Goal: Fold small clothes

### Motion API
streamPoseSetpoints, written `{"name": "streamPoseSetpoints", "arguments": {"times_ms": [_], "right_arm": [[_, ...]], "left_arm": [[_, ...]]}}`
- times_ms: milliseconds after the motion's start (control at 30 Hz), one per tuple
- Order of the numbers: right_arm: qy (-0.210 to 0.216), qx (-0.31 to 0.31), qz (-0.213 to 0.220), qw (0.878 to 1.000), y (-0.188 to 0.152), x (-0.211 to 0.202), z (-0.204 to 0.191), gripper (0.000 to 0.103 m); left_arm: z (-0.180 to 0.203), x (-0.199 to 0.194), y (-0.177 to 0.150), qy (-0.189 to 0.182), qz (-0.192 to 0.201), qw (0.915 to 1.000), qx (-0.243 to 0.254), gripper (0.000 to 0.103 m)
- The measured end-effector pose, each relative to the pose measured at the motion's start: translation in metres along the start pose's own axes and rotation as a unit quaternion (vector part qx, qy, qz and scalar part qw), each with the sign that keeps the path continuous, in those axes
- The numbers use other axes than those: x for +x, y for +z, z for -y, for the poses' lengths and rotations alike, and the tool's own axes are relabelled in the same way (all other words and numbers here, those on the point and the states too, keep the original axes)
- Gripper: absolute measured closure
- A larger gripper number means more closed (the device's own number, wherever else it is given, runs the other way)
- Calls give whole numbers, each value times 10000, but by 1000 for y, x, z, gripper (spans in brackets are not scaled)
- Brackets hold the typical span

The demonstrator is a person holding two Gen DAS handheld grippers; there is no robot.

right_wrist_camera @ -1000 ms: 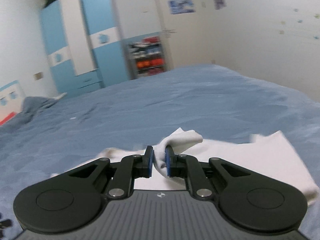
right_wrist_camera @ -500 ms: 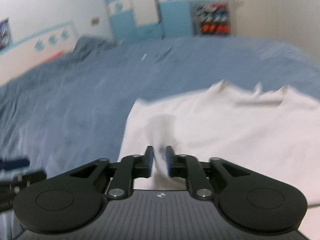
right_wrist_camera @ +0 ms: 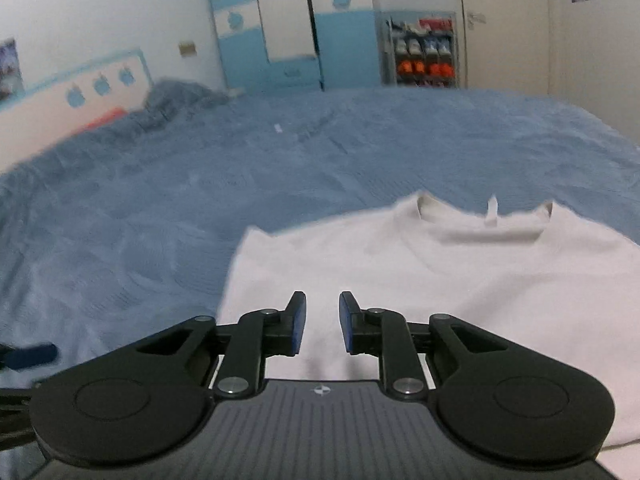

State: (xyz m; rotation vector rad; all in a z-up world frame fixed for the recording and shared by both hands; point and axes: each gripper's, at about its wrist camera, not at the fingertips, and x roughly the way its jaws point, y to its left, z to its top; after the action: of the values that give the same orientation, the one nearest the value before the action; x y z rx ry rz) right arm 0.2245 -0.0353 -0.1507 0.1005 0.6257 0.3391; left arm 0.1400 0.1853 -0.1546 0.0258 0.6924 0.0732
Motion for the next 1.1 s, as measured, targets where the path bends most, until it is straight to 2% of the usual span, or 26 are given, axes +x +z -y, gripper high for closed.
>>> {"name": "streamPoseSetpoints", "arguments": {"times_ms": [167, 233, 333, 433, 467, 533, 633, 700, 800, 867, 967, 1033, 1100], "right_arm": [[185, 375, -744, 9964, -38, 42, 4, 78], [158, 346, -568, 9977, -51, 44, 4, 78], [76, 182, -611, 9979, -48, 44, -2, 78], [261, 314, -827, 9957, -32, 34, 3, 78], [343, 394, -825, 9952, -26, 24, 8, 78], [226, 387, -560, 9974, -18, -3, 18, 75], [-155, 49, -61, 9998, -7, -59, 34, 65], [-255, -78, 152, 9995, -6, -99, 50, 53], [-429, -124, 321, 9985, -16, -159, 78, 46], [-573, -132, 334, 9977, -28, -191, 96, 44], [-728, -84, 253, 9970, -55, -234, 120, 32], [-826, -65, 257, 9962, -77, -259, 133, 29], [-978, -68, 160, 9951, -103, -277, 142, 25]], "left_arm": [[3, 5, -5, -82, -63, 9999, -12, 53], [5, 9, -8, -76, -126, 9999, 16, 53], [9, 16, -12, -41, -273, 9996, 86, 53], [14, 12, -10, -33, -359, 9993, 55, 53], [16, 6, -9, -73, -328, 9994, 58, 53], [21, -10, -4, -125, -196, 9996, 131, 53], [27, -35, 1, -89, -45, 9997, 241, 53], [30, -52, -2, -127, -46, 9996, 265, 53], [36, -75, -12, -136, -95, 9993, 339, 53], [41, -85, -22, -199, -135, 9991, 359, 53], [48, -93, -32, -356, -383, 9983, 257, 53], [55, -102, -42, -238, -462, 9984, 239, 53], [57, -111, -55, -270, -546, 9981, 102, 53]]}}
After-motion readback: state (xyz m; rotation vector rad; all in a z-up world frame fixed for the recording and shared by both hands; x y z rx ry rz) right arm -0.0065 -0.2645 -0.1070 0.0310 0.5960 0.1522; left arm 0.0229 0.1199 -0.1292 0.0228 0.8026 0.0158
